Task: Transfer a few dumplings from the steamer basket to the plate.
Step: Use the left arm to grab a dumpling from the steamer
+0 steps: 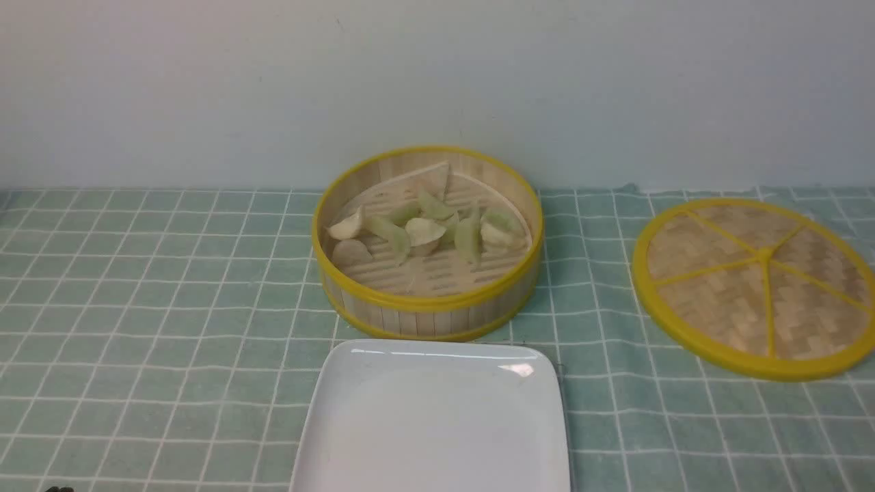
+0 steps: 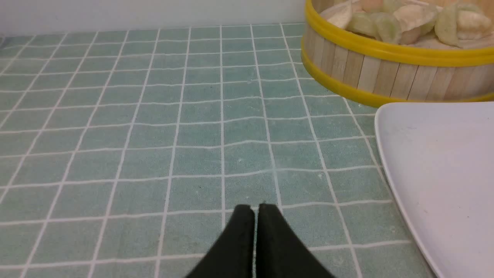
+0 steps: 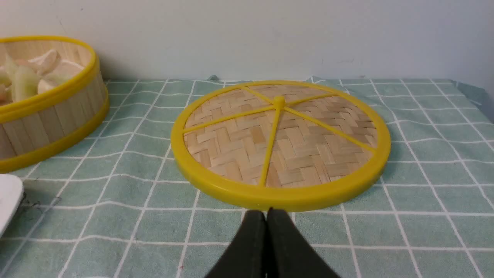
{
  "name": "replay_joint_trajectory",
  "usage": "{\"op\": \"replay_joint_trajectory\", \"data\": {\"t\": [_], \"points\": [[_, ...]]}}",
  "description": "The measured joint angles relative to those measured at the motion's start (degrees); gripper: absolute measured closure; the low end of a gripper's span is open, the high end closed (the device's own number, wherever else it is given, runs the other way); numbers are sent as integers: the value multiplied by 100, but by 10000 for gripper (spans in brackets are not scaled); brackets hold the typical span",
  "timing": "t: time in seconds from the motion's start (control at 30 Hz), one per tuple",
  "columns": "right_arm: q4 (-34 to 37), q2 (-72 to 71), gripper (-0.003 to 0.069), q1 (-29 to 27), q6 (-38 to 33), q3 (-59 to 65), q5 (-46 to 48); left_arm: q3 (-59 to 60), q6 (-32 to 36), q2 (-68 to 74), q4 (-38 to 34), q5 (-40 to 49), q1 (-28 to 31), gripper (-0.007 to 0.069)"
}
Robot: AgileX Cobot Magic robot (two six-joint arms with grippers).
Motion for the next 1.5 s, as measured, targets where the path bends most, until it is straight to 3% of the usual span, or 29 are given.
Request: {"op": "replay_joint_trajectory", "data": {"t": [0.7,1.0,1.13,1.17,1.23,1.33,1.37,1.4,1.5], "points": [[0,0,672,0,0,0,0,6,-19,0,-75,-108,0,631],[0,0,672,0,0,0,0,11,-517,0,-1665,-1431,0,631],[24,0,672,0,24,0,-43,11,-678,0,-2977,-2755,0,631],[32,0,672,0,32,10,-56,11,-689,0,-3030,-2882,0,631],[375,0,672,0,236,48,-468,-24,-788,0,-3499,-3454,0,631],[1014,0,672,0,615,53,-1052,-284,-806,0,-3543,-3482,0,631],[1591,0,672,0,958,53,-1532,-643,-806,0,-3331,-3302,0,631],[1654,0,672,0,990,53,-1579,-750,-806,0,-3294,-3224,0,631],[2560,0,672,0,1324,53,-2225,-2013,-806,323,-2596,-1966,0,631]]}}
